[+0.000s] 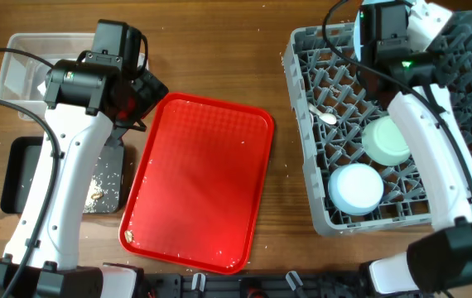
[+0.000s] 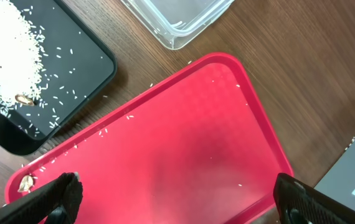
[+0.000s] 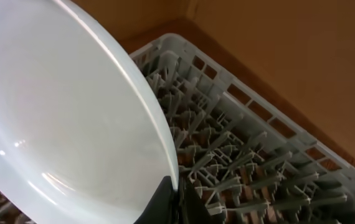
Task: Sort waste into correct bins and load items into the dishwasher rack
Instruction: 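Carry the plate into the rack's far-left and stand it upright, then release the plate and withdraw the right gripper to the rack's near side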
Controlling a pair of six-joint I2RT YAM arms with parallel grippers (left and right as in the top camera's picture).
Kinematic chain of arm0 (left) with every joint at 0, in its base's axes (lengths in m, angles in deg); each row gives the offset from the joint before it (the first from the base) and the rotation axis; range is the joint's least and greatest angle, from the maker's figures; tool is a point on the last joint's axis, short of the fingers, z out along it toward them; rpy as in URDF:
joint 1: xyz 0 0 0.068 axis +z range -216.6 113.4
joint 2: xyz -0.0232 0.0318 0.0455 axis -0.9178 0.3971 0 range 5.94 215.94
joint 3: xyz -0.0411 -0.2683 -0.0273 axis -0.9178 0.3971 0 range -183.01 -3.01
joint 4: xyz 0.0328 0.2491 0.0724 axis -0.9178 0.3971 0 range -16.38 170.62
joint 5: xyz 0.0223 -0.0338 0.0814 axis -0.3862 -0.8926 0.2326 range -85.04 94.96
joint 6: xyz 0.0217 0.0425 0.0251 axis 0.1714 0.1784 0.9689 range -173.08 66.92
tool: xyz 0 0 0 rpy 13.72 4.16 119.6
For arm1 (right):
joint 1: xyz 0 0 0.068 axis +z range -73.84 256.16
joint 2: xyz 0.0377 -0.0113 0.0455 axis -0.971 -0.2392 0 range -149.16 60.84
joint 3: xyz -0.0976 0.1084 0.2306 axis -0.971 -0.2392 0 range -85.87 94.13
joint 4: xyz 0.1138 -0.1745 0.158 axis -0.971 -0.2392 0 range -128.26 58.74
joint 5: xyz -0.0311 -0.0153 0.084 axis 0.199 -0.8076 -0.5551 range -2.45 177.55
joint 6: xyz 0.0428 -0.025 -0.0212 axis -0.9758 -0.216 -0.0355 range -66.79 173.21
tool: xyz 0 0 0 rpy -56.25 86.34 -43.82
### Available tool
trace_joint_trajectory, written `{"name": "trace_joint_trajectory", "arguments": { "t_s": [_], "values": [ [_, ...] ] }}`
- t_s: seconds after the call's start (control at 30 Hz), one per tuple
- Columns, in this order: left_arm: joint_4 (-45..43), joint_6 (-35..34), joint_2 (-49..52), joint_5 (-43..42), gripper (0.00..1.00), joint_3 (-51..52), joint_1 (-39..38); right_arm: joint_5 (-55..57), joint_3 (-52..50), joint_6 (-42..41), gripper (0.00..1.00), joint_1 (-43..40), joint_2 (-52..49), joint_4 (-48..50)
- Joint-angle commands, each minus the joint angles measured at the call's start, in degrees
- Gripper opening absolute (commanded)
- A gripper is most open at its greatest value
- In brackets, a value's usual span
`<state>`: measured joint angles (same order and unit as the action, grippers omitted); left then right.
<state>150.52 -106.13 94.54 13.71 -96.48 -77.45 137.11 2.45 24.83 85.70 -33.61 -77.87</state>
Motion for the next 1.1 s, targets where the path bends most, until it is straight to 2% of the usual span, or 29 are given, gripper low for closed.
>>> {"name": "trace_joint_trajectory", "arguments": {
  "t_s": [0.0, 0.1, 0.23, 0.3, 0.33, 0.43, 0.47, 0.5, 0.53, 0.63, 0.83, 0.93, 1.07],
  "values": [
    [-0.11, 0.28, 0.26, 0.96, 1.00, -0.42, 0.15, 0.92, -0.66, 1.86, 0.04, -0.02, -5.07, 0.66],
    [-0.11, 0.28, 0.26, 0.96, 1.00, -0.42, 0.15, -0.02, -0.68, 2.56, 0.04, -0.02, -9.11, 1.01],
    [-0.11, 0.28, 0.26, 0.96, 1.00, -0.42, 0.15, -0.11, -0.68, 4.22, 0.04, -0.02, -9.68, 1.42],
    [-0.11, 0.28, 0.26, 0.96, 1.00, -0.42, 0.15, -3.61, -0.57, 4.66, 0.19, -0.02, -8.94, 0.63],
    [-0.11, 0.28, 0.26, 0.96, 1.00, -0.42, 0.15, -6.34, -0.57, 4.63, 0.36, -0.02, -7.91, 0.55],
    [-0.11, 0.28, 0.26, 0.96, 1.00, -0.42, 0.15, -16.28, -0.46, 4.63, 0.72, -0.02, -1.90, 0.22],
    [-0.11, 0.28, 0.26, 0.96, 1.00, -0.42, 0.15, -21.42, -0.46, 4.70, 0.86, -0.02, 2.93, -0.15],
    [-0.11, 0.28, 0.26, 0.96, 1.00, -0.42, 0.15, -25.77, -0.46, 4.68, 0.96, -0.02, 7.74, -0.81],
    [-0.11, 0.28, 0.26, 0.96, 1.00, -0.42, 0.15, -28.44, -0.46, 4.61, 1.00, -0.02, 11.10, -1.49],
    [-0.11, 0.28, 0.26, 0.96, 1.00, -0.42, 0.15, -35.65, -0.48, 4.17, 1.00, -0.02, 20.46, -6.93],
    [-0.11, 0.28, 0.26, 0.96, 1.00, -0.42, 0.15, -38.42, -4.17, 1.03, 1.00, 1.05, 28.44, -17.38],
    [-0.11, 0.28, 0.26, 0.96, 1.00, -0.42, 0.15, -38.77, -11.82, -1.07, 1.00, 2.91, 38.47, -16.74],
    [-0.11, 0.28, 0.26, 0.96, 1.00, -0.42, 0.15, -40.89, -25.03, -7.45, 1.00, 3.39, 53.05, -10.67]
  ]
}}
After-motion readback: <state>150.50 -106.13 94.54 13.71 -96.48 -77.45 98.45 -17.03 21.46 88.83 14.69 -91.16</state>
